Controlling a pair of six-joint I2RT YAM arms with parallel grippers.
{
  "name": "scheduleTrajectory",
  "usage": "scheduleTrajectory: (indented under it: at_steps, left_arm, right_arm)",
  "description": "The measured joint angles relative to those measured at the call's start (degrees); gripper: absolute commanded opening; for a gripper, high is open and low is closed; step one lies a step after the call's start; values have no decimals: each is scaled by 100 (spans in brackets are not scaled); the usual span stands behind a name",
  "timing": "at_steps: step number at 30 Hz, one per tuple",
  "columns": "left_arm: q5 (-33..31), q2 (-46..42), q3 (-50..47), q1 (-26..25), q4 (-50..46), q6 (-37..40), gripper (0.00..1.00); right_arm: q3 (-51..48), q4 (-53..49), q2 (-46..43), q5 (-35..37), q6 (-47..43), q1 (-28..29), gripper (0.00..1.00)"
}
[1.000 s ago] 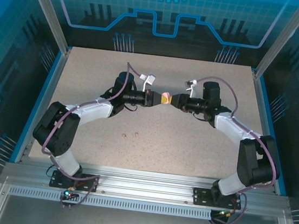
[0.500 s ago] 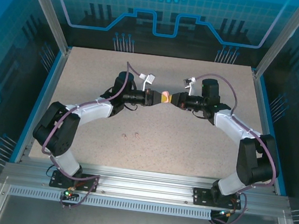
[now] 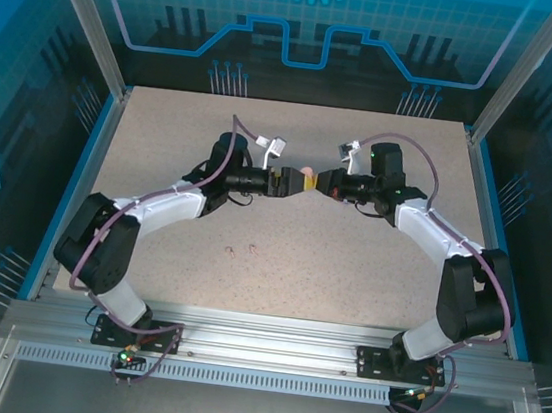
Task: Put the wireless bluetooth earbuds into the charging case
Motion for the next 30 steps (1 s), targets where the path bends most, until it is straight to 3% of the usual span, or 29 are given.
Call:
scheduleTrajectory:
  at_steps: [5, 10, 25, 30]
  left_arm:
    - [-525, -376, 190, 35, -942, 450, 99]
    - [-1628, -501, 520, 44, -1919, 927, 99]
    - [-4009, -782, 791, 70, -3366, 1996, 99]
    - [-4162, -780, 938, 72, -3668, 2389, 99]
  right_arm:
    - [142, -533, -127, 413, -374, 0, 0]
    - [251, -973, -234, 765, -748, 0, 0]
    - [605, -1665, -236, 1803, -2166, 164, 0]
    - [732, -1665, -227, 1989, -2693, 236, 0]
